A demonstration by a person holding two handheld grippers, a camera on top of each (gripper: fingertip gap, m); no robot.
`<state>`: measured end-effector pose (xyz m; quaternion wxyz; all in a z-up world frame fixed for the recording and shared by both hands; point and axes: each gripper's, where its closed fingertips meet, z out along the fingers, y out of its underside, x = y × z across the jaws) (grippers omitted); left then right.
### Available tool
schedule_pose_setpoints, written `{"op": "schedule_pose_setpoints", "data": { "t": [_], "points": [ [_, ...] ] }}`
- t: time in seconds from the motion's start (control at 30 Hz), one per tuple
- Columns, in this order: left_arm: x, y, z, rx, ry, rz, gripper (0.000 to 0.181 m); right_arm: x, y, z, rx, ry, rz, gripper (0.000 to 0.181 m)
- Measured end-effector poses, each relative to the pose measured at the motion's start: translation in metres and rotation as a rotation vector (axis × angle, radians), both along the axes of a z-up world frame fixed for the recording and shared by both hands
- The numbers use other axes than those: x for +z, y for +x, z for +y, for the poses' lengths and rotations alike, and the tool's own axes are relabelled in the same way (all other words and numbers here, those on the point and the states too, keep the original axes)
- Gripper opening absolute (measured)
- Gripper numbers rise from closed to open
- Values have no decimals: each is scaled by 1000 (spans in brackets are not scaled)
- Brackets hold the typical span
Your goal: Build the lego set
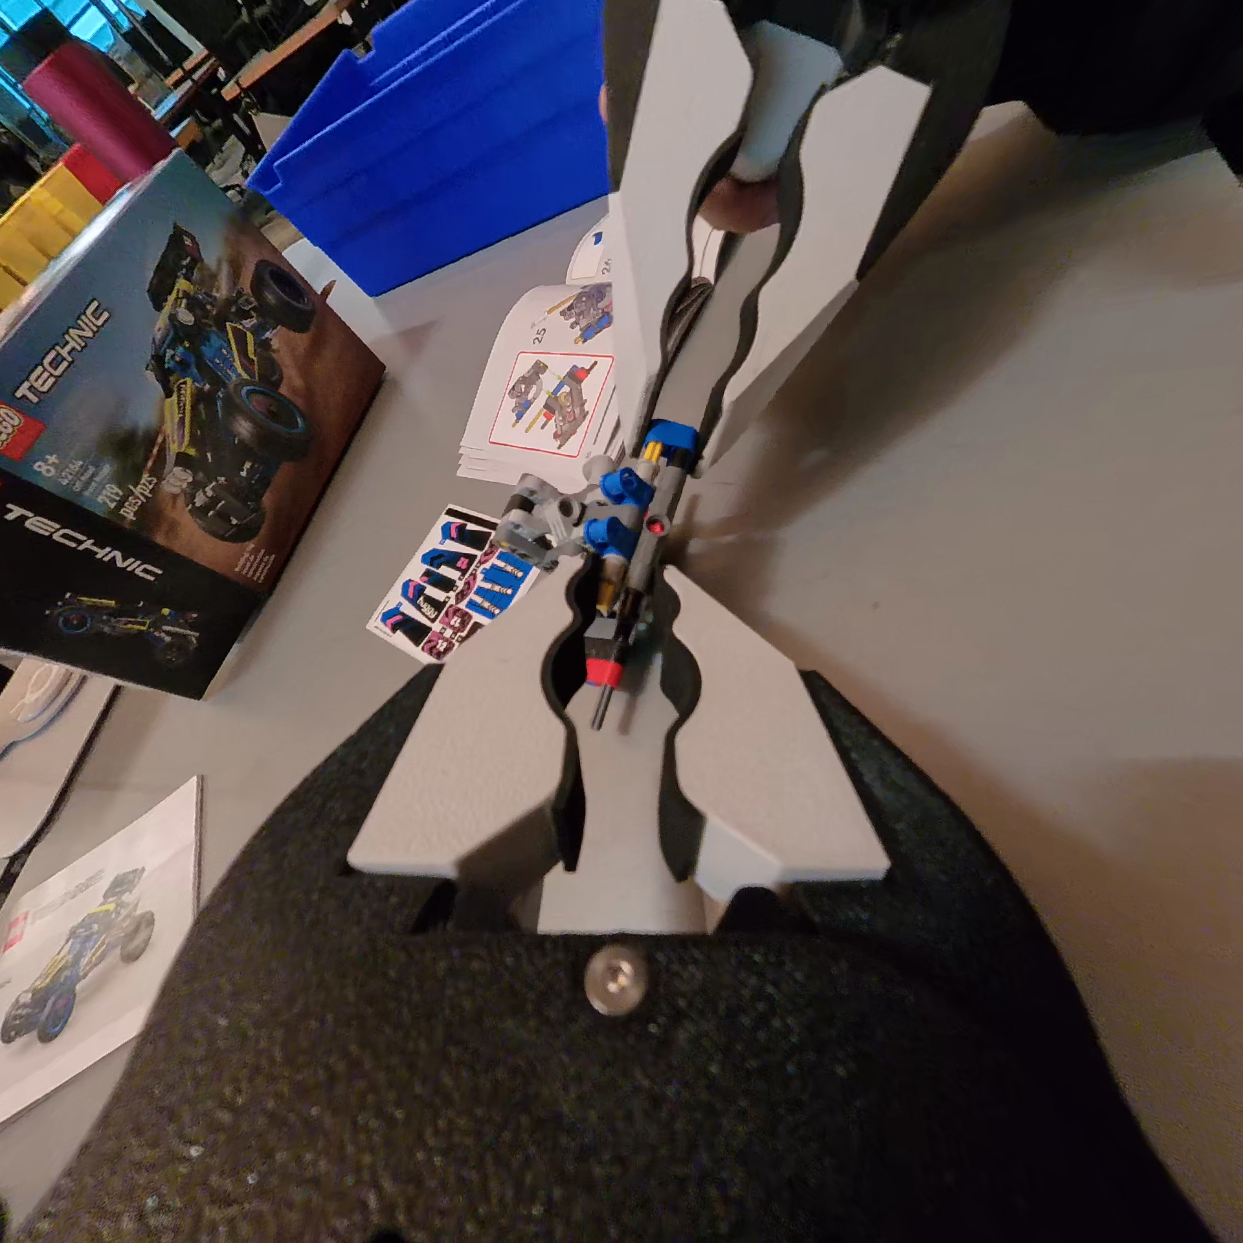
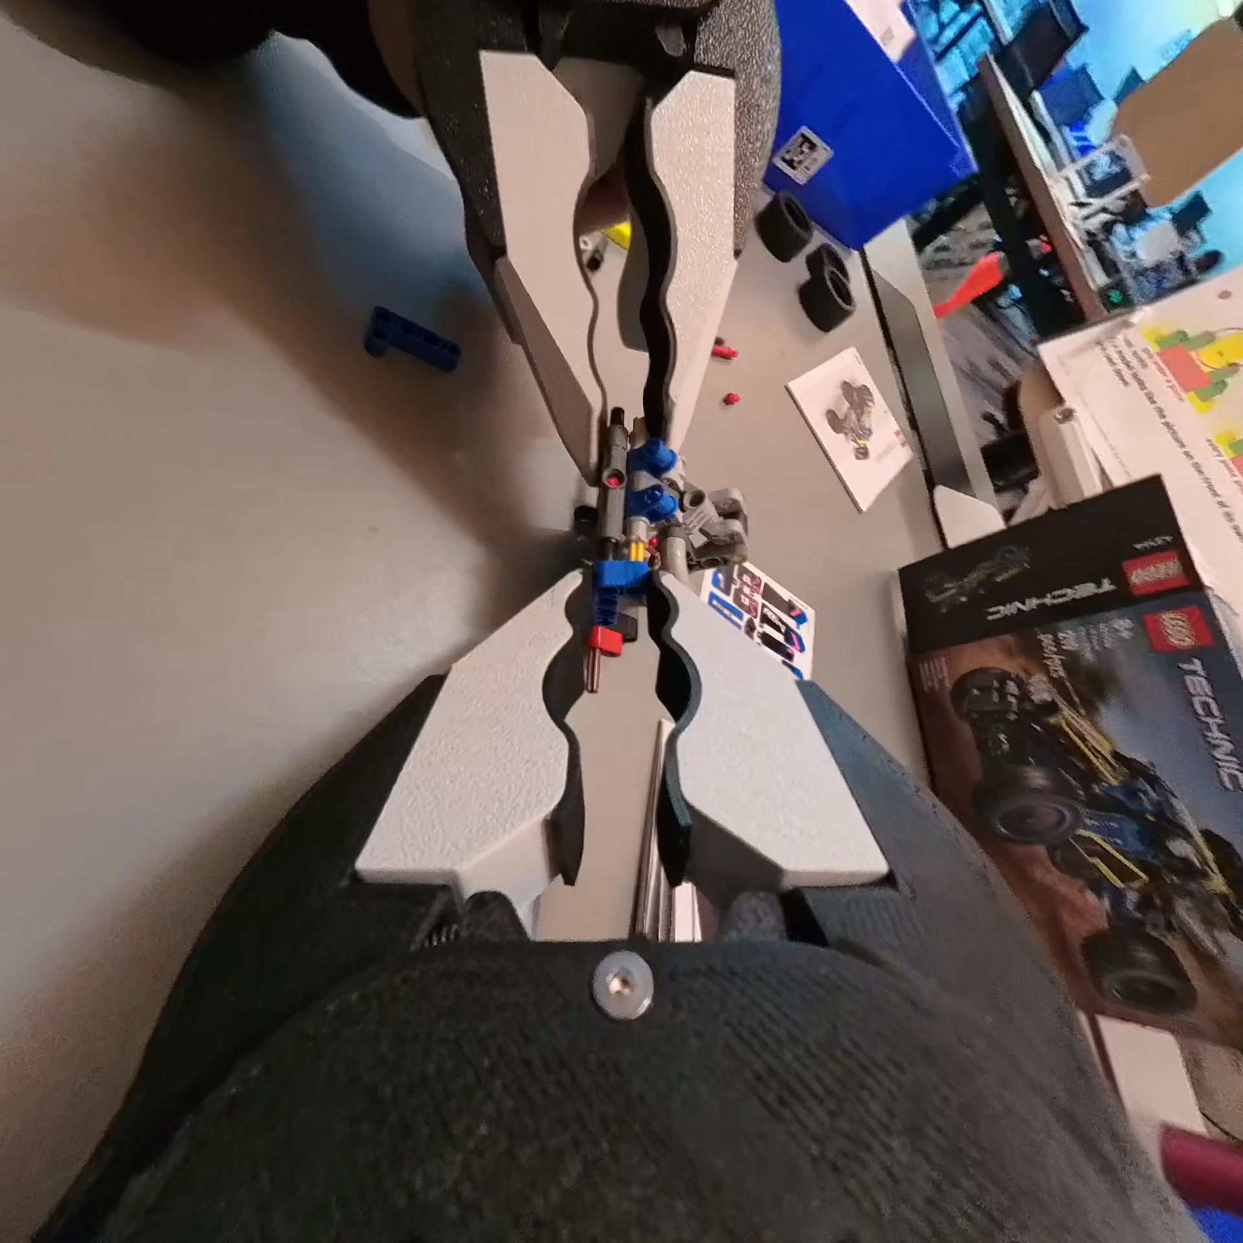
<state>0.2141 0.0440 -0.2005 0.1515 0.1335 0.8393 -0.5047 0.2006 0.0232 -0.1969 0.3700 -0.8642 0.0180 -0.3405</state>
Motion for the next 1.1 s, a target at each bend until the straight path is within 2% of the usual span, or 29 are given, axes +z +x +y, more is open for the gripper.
{"op": "schedule_pose_setpoints", "data": {
  "t": [0.03, 0.17, 0.3, 0.47, 0.67, 0.77, 1.0, 1.1],
  "points": [
    [0, 0, 0, 1, 2, 5, 13, 0, 0, 0, -25, -7, -19, 15],
    [-2, 1, 1, 9, 10, -2, 13, -2, 1, 0, -131, -21, -63, 14],
    [-1, 1, 1, 13, 8, -5, 13, -2, 2, 1, -152, 14, -73, 14],
    [-2, -2, 1, -1, 22, -47, 13, -1, -1, 1, -80, 25, -158, 15],
    [-1, -7, 0, -22, 14, -82, 13, 1, -5, 3, -46, 85, -166, 15],
    [-1, -9, 0, -25, 13, -96, 13, 0, -8, 4, -26, 107, -157, 17],
    [-1, -10, 0, -35, -1, -87, 13, 6, -12, -5, 18, 174, -123, 34],
    [-1, -11, 1, -50, -9, -86, 13, -7, -9, -16, 11, 144, -50, 33]
  ]
}}
